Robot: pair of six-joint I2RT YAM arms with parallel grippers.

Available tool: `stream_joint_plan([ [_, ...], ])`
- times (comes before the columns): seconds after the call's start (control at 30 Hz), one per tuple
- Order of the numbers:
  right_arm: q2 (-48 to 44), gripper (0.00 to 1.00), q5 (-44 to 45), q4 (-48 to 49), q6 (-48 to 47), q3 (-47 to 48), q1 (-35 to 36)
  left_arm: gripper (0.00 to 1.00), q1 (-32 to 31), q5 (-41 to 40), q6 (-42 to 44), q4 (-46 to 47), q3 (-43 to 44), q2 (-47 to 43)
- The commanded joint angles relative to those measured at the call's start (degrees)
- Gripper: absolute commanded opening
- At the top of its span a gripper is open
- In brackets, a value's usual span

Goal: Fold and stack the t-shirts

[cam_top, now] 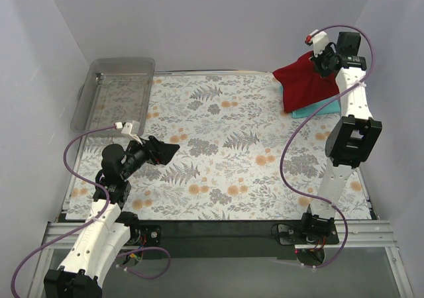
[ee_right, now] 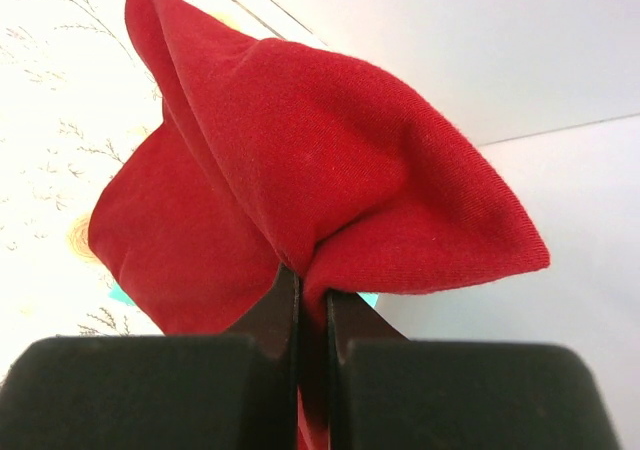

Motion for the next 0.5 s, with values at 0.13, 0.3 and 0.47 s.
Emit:
stream_joint_plan([
  [0.13,-1.1,0.01,-1.8,2.2,-0.7,1.0,-0.3,0.83,0.4,0.5,0.8,0.2,0.2,-0.1],
  [0.3,0.3,0.01,-2.8,2.2,-0.3,1.1,-0.3,0.83,0.4,0.6,0.8,0.2,0.3,0.1],
  [0.47,1.5,0.01,-3.1,2.2,0.2,1.6,-0.5,0.83,0.4,0.5,0.9,0.1,0.3,0.1],
])
